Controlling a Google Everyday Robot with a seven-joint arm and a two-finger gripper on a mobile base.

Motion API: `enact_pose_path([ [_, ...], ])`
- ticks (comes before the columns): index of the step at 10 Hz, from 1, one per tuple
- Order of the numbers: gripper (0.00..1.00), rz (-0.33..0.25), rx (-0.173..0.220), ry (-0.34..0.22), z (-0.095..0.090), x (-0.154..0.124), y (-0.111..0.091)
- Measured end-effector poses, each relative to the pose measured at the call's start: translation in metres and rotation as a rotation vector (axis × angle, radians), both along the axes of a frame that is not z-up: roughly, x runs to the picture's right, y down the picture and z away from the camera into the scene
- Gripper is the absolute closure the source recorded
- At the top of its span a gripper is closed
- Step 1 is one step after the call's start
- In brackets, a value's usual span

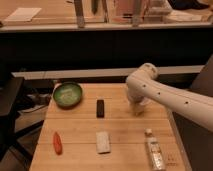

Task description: Push the eraser across the table

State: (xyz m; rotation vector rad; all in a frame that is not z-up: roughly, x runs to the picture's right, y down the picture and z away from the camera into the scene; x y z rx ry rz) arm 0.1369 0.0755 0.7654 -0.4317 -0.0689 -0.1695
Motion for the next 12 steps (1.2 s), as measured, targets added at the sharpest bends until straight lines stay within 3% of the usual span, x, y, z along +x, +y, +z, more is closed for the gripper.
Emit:
enact_pose_path([
  [4,0.2,-0.01,0.006,-0.023,0.021,-0.024,0.008],
  [12,0.2,-0.026,0.021,-0.03,0.032,-0.035,0.011],
])
